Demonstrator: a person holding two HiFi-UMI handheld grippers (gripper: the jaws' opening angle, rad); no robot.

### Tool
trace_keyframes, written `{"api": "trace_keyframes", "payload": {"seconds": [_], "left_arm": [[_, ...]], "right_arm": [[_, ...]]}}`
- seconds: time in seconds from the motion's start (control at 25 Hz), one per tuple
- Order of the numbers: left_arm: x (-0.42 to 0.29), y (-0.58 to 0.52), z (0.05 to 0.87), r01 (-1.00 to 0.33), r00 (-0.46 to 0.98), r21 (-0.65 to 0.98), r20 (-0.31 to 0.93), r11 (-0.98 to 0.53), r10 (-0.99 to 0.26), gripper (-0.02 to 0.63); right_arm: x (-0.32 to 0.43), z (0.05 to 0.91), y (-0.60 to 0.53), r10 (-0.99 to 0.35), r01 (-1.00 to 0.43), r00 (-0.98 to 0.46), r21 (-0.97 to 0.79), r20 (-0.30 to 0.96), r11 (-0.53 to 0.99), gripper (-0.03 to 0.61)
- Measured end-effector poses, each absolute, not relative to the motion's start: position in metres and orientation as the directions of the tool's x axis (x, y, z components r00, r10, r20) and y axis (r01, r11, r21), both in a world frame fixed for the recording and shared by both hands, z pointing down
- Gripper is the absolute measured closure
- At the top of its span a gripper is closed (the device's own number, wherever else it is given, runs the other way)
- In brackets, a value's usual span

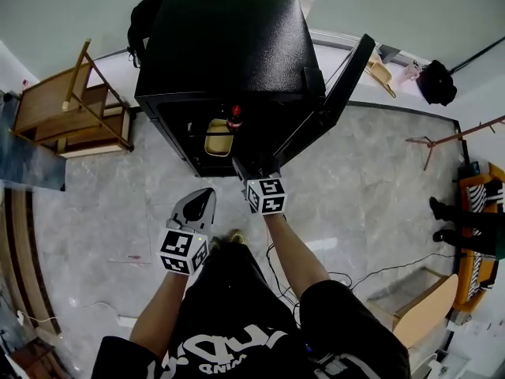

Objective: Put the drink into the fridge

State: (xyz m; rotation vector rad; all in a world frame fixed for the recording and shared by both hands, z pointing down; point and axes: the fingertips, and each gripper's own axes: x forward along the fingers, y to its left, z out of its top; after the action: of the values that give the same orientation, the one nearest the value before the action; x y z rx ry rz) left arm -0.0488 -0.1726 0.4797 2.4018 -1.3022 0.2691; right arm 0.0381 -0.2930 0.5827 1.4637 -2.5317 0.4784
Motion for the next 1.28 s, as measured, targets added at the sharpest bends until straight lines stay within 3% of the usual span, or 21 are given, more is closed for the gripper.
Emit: {"api": "trace_keyframes", "payload": {"seconds": [0.2,0.52,1.0,1.28], "left_arm": [[-0.049,-0.160,0.475,-0.832,0.555,0.256,0.367,-0.492,-0.746,0.606],[-0.047,-0.153,0.456,-0.825,0.566,0.237,0.336,-0.514,-0.753,0.606],[-0.045,-0.143,0.426,-0.806,0.591,0.256,0.281,-0.534,-0.757,0.606],[-0.046,-0.134,0.409,-0.795,0.605,0.243,0.257,-0.556,-0.753,0.606]], "right_arm": [[0.038,0.569,-0.270,-0.800,-0.856,-0.517,-0.194,0.303,0.479,0.258],[0.047,0.517,-0.236,-0.792,-0.830,-0.557,-0.192,0.250,0.523,0.418],[0.051,0.463,-0.178,-0.771,-0.798,-0.603,-0.179,0.207,0.576,0.545],[0.050,0.423,-0.154,-0.739,-0.751,-0.657,-0.217,0.152,0.623,0.554]]}}
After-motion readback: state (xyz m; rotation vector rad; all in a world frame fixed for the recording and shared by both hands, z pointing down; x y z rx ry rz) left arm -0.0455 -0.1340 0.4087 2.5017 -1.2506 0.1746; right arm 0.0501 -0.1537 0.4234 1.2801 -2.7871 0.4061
